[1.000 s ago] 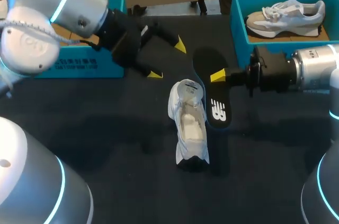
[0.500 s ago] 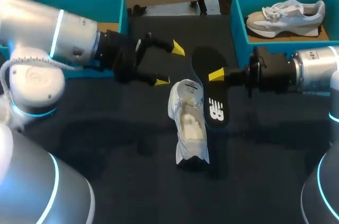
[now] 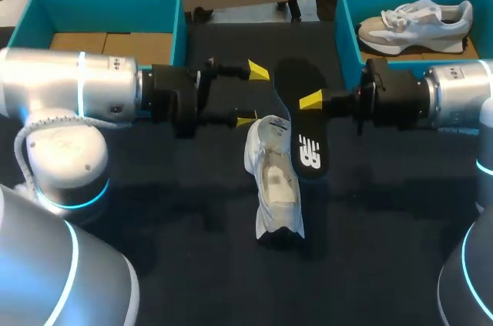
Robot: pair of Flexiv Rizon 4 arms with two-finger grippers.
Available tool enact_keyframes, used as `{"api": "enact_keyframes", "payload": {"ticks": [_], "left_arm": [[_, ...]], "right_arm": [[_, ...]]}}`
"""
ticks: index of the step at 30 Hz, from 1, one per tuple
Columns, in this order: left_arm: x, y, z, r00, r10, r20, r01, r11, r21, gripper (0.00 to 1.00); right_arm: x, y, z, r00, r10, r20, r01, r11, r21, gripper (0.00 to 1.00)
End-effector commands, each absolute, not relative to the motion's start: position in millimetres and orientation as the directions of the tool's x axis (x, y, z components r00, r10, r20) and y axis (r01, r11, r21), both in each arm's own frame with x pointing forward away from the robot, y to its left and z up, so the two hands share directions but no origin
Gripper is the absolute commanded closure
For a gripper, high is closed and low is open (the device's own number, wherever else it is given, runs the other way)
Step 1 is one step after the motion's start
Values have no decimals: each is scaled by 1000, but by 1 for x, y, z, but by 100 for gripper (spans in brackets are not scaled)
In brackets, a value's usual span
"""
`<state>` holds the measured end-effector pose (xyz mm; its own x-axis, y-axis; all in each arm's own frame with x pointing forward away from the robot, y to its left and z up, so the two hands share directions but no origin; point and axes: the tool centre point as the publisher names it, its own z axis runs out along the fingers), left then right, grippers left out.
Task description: Take the shoe out of the shoebox, open the shoe tongue, remove and reinsert the insole, then place the shoe into the shoebox
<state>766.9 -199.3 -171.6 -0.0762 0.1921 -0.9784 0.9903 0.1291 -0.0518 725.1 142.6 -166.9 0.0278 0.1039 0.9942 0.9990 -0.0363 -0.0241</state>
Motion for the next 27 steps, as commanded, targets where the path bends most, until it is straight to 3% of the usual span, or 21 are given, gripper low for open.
{"api": "enact_keyframes", "payload": {"ticks": [1,6,14,23,27], "left_arm": [[768,-212,-173,-64,114,-991,990,134,-49,0],[769,-222,-169,-64,85,-994,989,136,-52,6],[773,-240,-165,-66,52,-996,990,132,-59,35],[773,-253,-163,-58,26,-998,991,125,-54,51],[774,-255,-167,-58,35,-998,991,126,-53,53]], "right_arm": [[724,150,-162,15,110,994,999,-40,-11,100],[723,154,-160,-2,110,994,999,-45,7,100],[723,160,-158,-24,101,995,999,-32,27,100],[721,161,-158,-36,98,995,999,-31,39,100],[721,161,-158,-39,98,994,999,-29,42,100]]}}
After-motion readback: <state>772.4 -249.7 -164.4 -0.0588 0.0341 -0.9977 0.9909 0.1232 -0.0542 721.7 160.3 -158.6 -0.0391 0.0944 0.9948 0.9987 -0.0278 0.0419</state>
